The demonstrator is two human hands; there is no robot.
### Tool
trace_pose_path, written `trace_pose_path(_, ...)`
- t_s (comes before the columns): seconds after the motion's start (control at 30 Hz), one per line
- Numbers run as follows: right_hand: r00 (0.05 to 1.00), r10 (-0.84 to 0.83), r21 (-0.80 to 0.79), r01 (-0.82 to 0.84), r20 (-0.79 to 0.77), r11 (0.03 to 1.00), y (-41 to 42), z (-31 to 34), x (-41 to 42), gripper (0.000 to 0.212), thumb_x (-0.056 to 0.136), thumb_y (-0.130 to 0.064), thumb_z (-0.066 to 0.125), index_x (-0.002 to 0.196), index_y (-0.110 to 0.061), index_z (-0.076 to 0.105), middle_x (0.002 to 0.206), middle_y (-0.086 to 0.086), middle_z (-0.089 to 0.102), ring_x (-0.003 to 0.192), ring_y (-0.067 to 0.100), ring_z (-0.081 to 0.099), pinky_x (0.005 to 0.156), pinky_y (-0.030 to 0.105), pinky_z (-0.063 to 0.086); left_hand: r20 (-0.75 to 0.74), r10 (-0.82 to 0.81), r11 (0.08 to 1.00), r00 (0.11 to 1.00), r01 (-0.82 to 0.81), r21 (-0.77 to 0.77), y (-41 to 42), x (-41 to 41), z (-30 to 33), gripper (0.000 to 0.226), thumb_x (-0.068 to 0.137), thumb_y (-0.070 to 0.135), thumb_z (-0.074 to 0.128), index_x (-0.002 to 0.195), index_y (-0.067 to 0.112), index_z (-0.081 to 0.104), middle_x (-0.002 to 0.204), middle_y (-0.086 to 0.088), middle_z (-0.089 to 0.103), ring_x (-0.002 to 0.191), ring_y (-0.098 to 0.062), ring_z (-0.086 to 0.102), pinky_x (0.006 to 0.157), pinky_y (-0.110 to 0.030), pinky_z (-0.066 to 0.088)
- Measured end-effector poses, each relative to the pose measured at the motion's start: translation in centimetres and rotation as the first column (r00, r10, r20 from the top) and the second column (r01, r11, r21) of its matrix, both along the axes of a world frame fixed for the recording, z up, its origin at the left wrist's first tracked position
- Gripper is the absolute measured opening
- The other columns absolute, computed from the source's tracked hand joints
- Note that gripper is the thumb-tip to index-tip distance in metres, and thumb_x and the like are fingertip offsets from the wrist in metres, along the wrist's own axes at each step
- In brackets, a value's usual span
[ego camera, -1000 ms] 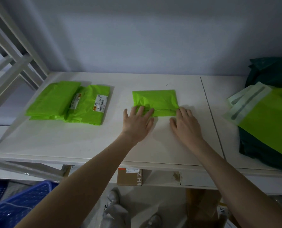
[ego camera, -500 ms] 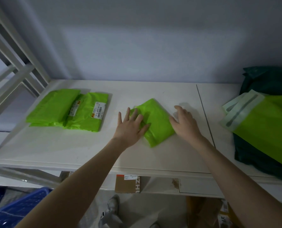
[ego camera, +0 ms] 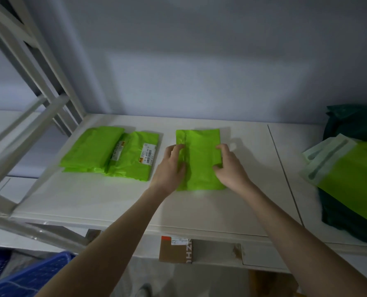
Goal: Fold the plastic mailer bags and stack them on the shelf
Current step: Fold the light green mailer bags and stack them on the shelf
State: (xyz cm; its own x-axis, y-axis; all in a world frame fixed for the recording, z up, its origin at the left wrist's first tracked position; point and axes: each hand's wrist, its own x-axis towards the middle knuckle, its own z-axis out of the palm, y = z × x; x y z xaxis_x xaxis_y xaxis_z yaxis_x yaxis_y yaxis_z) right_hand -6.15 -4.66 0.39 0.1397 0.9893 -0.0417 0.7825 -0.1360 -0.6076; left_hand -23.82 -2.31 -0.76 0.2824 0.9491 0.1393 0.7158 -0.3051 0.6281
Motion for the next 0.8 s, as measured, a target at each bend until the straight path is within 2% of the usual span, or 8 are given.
trace_pose_path(0.1, 0.999, 0.021, 0.017, -0.020, -0.032, 1.000, 1.0, 0.9, -2.3, 0.051, 0.090, -0.012, 0.051, 0.138, -0.013, 0.033, 0.124, 0.019, 0.046, 0.104, 0.036, 0.054, 0.085, 0.036, 0.044, 0.019, 0.019, 0.998, 1.000, -0.020, 0.064, 1.0, -1.9, 1.5, 0.047, 0.089, 0.003, 0.049, 0.135, 0.010, 0.041, 0.136, -0.012, 0.042, 0.109, -0.034, 0.053, 0.085, -0.039, 0.043)
trace_pose_path(0.23, 0.997, 0.061, -0.020, -0.062, -0.048, 0.998, 2.1, 1.6, -6.4, 0.054, 0.094, -0.016, 0.047, 0.144, -0.007, 0.026, 0.126, 0.020, 0.038, 0.105, 0.036, 0.053, 0.085, 0.034, 0.042, -0.042, 0.068, 0.991, 0.997, -0.063, 0.120, 2.2, -5.4, 2.4, 0.048, 0.088, 0.005, 0.048, 0.136, 0.009, 0.040, 0.135, -0.013, 0.045, 0.105, -0.039, 0.054, 0.079, -0.043, 0.043)
trace_pose_path(0.33, 0.993, 0.100, -0.025, -0.102, -0.063, 0.994, 3.0, 2.0, -10.0, 0.057, 0.094, -0.021, 0.050, 0.143, -0.004, 0.025, 0.122, 0.018, 0.036, 0.107, 0.034, 0.051, 0.086, 0.032, 0.040, -0.150, 0.137, 0.981, 0.979, -0.113, 0.160, 3.3, -8.7, 2.5, 0.050, 0.087, 0.011, 0.051, 0.135, 0.010, 0.041, 0.133, -0.012, 0.048, 0.114, -0.037, 0.050, 0.086, -0.044, 0.042)
trace_pose_path(0.43, 0.989, 0.125, -0.039, -0.128, -0.075, 0.991, 3.9, 2.1, -13.1, 0.058, 0.093, -0.025, 0.053, 0.140, -0.002, 0.027, 0.120, 0.017, 0.035, 0.110, 0.033, 0.048, 0.087, 0.030, 0.039, -0.238, 0.212, 0.969, 0.948, -0.173, 0.174, 4.2, -11.7, 2.6, 0.054, 0.089, 0.020, 0.051, 0.141, 0.013, 0.036, 0.140, -0.006, 0.043, 0.124, -0.030, 0.041, 0.094, -0.043, 0.037)
trace_pose_path(0.6, 0.990, 0.114, -0.089, -0.122, -0.088, 0.989, 4.9, 1.2, -16.9, 0.070, 0.093, -0.030, 0.054, 0.145, -0.001, 0.017, 0.125, 0.015, 0.032, 0.118, 0.031, 0.042, 0.091, 0.027, 0.035, -0.332, 0.203, 0.976, 0.921, -0.162, 0.148, 5.9, -15.1, 2.4, 0.056, 0.093, 0.027, 0.044, 0.146, 0.018, 0.028, 0.148, 0.002, 0.033, 0.132, -0.023, 0.031, 0.101, -0.040, 0.029)
trace_pose_path(0.7, 0.995, 0.086, -0.114, -0.090, -0.045, 0.989, 5.2, 0.3, -18.3, 0.076, 0.092, -0.036, 0.054, 0.146, -0.001, 0.013, 0.129, 0.017, 0.031, 0.124, 0.033, 0.037, 0.100, 0.031, 0.034, -0.379, 0.177, 0.982, 0.908, -0.139, 0.127, 6.6, -16.2, 1.9, 0.056, 0.094, 0.031, 0.042, 0.146, 0.019, 0.027, 0.149, 0.003, 0.031, 0.135, -0.021, 0.026, 0.105, -0.041, 0.025)
trace_pose_path(0.8, 0.996, 0.051, -0.122, -0.042, 0.072, 0.992, 5.4, -0.5, -18.9, 0.075, 0.092, -0.044, 0.051, 0.145, -0.001, 0.020, 0.131, 0.019, 0.033, 0.126, 0.035, 0.033, 0.101, 0.037, 0.034, -0.431, 0.124, 0.992, 0.894, -0.095, 0.087, 7.2, -17.0, 1.1, 0.056, 0.095, 0.035, 0.041, 0.146, 0.019, 0.029, 0.149, 0.003, 0.031, 0.137, -0.018, 0.022, 0.108, -0.042, 0.022)
